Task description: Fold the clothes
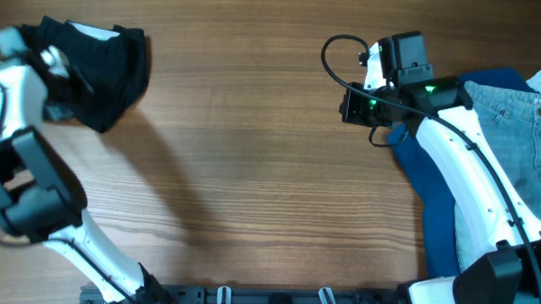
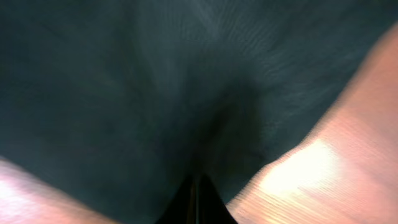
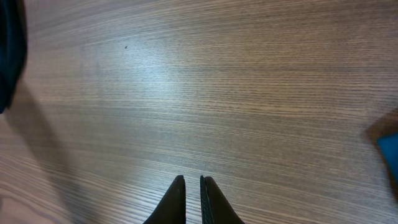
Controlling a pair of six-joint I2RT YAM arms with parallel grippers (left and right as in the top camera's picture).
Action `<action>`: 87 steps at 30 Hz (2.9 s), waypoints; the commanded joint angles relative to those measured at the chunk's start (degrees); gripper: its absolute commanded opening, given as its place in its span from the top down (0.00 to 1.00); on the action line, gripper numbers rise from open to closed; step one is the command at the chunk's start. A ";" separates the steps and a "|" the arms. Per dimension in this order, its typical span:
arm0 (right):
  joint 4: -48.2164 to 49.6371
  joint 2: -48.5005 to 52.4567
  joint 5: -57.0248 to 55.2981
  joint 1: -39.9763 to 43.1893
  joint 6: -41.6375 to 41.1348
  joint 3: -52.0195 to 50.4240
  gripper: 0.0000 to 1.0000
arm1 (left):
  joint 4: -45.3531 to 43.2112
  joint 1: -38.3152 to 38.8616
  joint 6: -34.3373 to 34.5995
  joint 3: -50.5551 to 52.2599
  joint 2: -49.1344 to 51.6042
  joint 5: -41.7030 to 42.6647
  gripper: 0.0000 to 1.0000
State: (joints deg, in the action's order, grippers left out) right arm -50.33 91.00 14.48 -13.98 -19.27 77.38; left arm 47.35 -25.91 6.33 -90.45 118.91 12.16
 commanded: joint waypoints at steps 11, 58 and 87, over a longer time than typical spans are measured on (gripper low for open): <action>9.49 -2.67 4.74 0.17 6.49 0.31 0.87 | 16.55 8.31 -1.64 -2.08 -21.31 -1.36 0.50; 55.21 -90.84 -5.40 7.74 18.62 -75.21 0.00 | 27.71 40.59 4.00 -2.08 -52.96 -25.31 0.00; 51.01 -89.70 -5.64 7.74 17.25 -77.07 0.00 | -14.23 26.95 3.39 34.21 -82.66 -11.78 0.00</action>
State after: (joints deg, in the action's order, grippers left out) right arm 0.45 1.32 8.12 -6.52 -1.41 0.36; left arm 39.44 2.52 9.56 -67.29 43.18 -3.81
